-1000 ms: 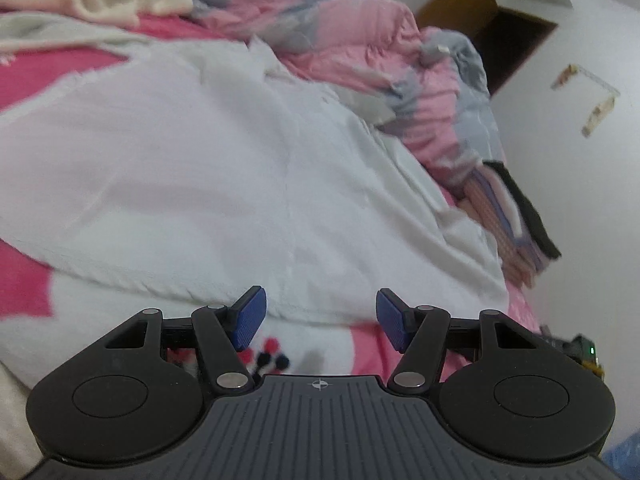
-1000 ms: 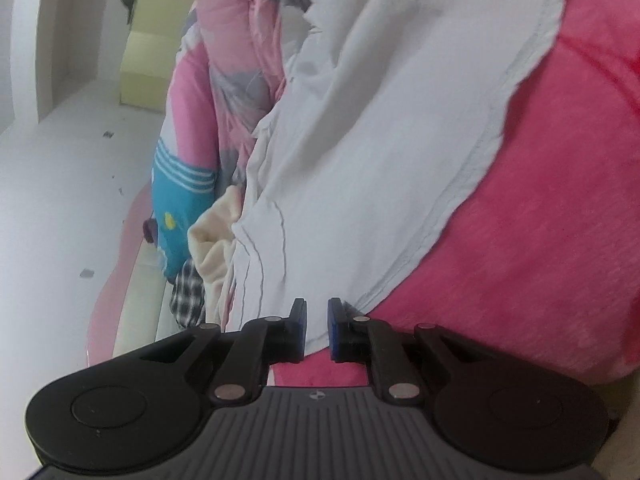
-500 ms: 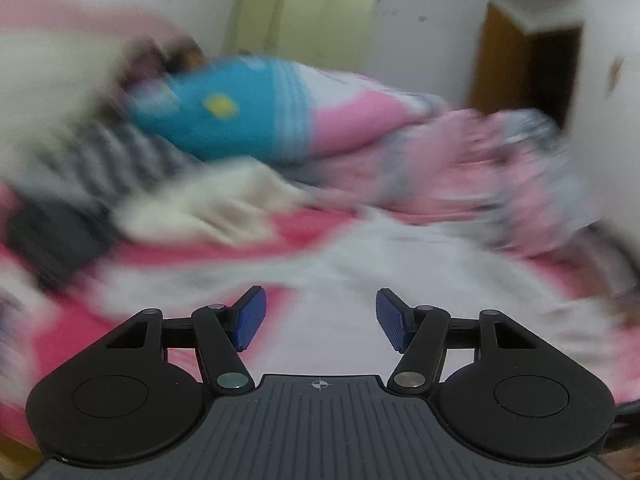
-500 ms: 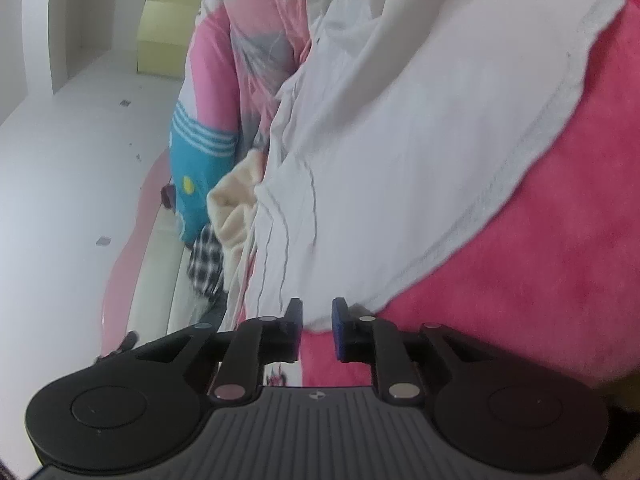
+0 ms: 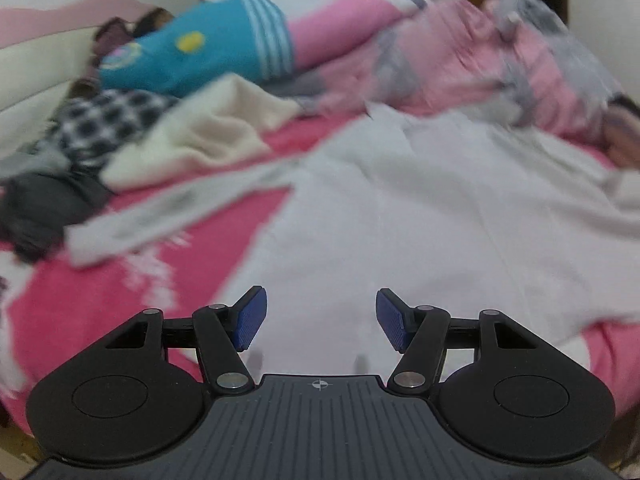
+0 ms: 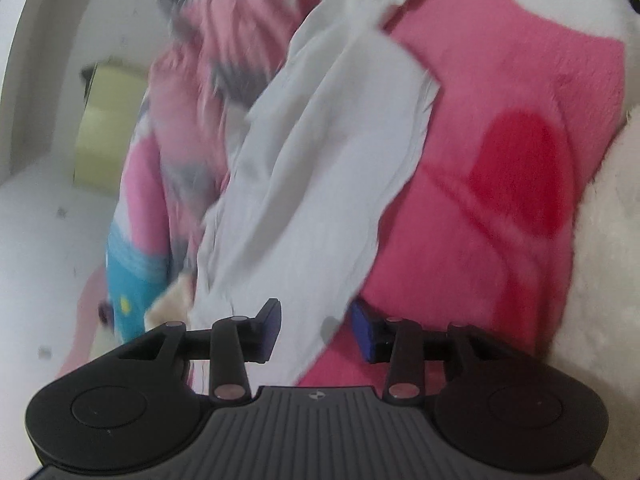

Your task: Fold clothes

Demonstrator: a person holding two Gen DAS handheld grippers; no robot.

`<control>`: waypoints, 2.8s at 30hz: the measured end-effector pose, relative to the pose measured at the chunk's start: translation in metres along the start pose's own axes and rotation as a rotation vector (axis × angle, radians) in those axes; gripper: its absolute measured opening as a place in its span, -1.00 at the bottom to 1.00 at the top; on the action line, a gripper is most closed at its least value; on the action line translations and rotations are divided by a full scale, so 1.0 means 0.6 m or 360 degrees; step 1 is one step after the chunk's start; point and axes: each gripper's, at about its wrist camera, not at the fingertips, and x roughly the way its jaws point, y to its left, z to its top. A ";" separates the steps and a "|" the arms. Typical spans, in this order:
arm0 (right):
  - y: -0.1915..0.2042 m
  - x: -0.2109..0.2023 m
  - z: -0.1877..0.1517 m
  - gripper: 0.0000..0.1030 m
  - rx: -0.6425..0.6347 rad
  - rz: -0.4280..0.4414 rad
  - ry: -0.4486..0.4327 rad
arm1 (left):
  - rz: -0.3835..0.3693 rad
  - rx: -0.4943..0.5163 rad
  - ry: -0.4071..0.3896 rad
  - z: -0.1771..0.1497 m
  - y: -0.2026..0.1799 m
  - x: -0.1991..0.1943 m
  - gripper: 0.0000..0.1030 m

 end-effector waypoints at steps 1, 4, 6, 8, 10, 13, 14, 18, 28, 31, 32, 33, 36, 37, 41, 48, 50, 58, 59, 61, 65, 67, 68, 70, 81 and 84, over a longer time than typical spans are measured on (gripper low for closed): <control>-0.002 0.006 0.001 -0.19 0.0016 0.0014 0.0005 | -0.0003 0.0005 0.0010 -0.005 -0.004 0.009 0.18; 0.006 0.024 -0.013 -0.19 -0.0002 0.0066 0.0088 | -0.0011 -0.0029 0.0048 -0.018 -0.007 0.025 0.18; 0.007 0.037 -0.026 -0.19 0.0018 0.0122 0.0164 | -0.0025 -0.0058 0.0066 -0.021 -0.003 0.033 0.18; 0.008 0.051 -0.040 -0.19 0.0038 0.0185 0.0230 | -0.0023 -0.0074 0.0085 -0.026 0.001 0.038 0.18; 0.016 0.060 -0.051 -0.20 0.0007 0.0218 0.0276 | -0.0010 -0.0079 0.0104 -0.030 0.004 0.040 0.18; 0.037 0.079 -0.063 -0.28 -0.0073 0.0261 0.0350 | -0.0009 -0.0093 0.0104 -0.034 0.009 0.039 0.18; 0.042 0.088 -0.067 -0.29 -0.0091 0.0270 0.0380 | -0.0006 -0.0098 0.0100 -0.035 0.011 0.039 0.18; 0.063 0.109 -0.085 -0.86 -0.0184 0.0268 0.0471 | -0.0002 -0.0132 0.0090 -0.034 0.020 0.040 0.18; 0.082 0.095 -0.075 -0.99 -0.0156 0.0294 0.0511 | 0.0010 -0.0186 0.0071 -0.030 0.050 0.035 0.18; 0.063 0.108 -0.083 -0.96 -0.0128 0.0167 0.0579 | 0.0017 -0.0237 0.0074 -0.033 0.065 0.026 0.18; 0.058 0.104 -0.084 -0.96 -0.0128 0.0157 0.0578 | 0.0020 -0.0261 0.0069 -0.034 0.072 0.020 0.18; 0.054 0.100 -0.086 -0.96 -0.0129 0.0146 0.0576 | 0.0022 -0.0287 0.0063 -0.035 0.080 0.014 0.18; 0.050 0.094 -0.085 -0.93 -0.0134 0.0152 0.0565 | 0.0001 -0.0443 0.0056 -0.044 0.115 -0.006 0.18; 0.047 0.093 -0.084 -0.90 -0.0114 0.0165 0.0564 | -0.0012 -0.0500 0.0059 -0.048 0.126 -0.010 0.18; 0.037 0.094 -0.080 -0.74 -0.0039 0.0212 0.0560 | -0.0025 -0.0699 0.0074 -0.064 0.161 -0.024 0.18; 0.036 0.113 -0.076 -0.73 0.0034 0.0230 0.0554 | -0.0044 -0.0860 0.0037 -0.086 0.181 -0.018 0.19; 0.036 0.115 -0.077 -0.73 0.0042 0.0227 0.0545 | -0.0044 -0.0880 0.0002 -0.082 0.181 -0.009 0.19; 0.046 0.116 -0.085 -0.76 -0.0013 0.0214 0.0486 | 0.0081 -0.0731 -0.0096 -0.062 0.147 0.014 -0.39; 0.050 0.115 -0.086 -0.80 -0.0046 0.0208 0.0476 | 0.0107 -0.0700 -0.0090 -0.062 0.140 0.017 -0.63; 0.063 0.113 -0.089 -1.00 -0.0137 0.0195 0.0476 | 0.0155 -0.0660 -0.0072 -0.062 0.131 0.021 -0.85; 0.091 0.094 -0.092 -1.00 -0.0253 0.0241 0.0520 | 0.0185 -0.0710 -0.0140 -0.053 0.139 -0.014 -0.96; 0.105 0.078 -0.093 -1.00 -0.0295 0.0255 0.0542 | 0.0193 -0.0715 -0.0181 -0.046 0.145 -0.033 -0.96; 0.108 0.073 -0.094 -1.00 -0.0301 0.0262 0.0556 | 0.0201 -0.0708 -0.0193 -0.044 0.146 -0.040 -0.97; 0.107 0.072 -0.099 -1.00 -0.0316 0.0242 0.0581 | 0.0217 -0.0692 -0.0219 -0.039 0.150 -0.052 -0.97; 0.073 0.068 -0.105 -0.46 -0.0337 0.0080 0.0700 | 0.0164 -0.0619 -0.0422 0.005 0.131 -0.086 -0.96; 0.058 0.031 -0.084 -0.38 -0.0334 0.0055 0.0620 | -0.0002 -0.0568 -0.0563 0.037 0.098 -0.103 -0.97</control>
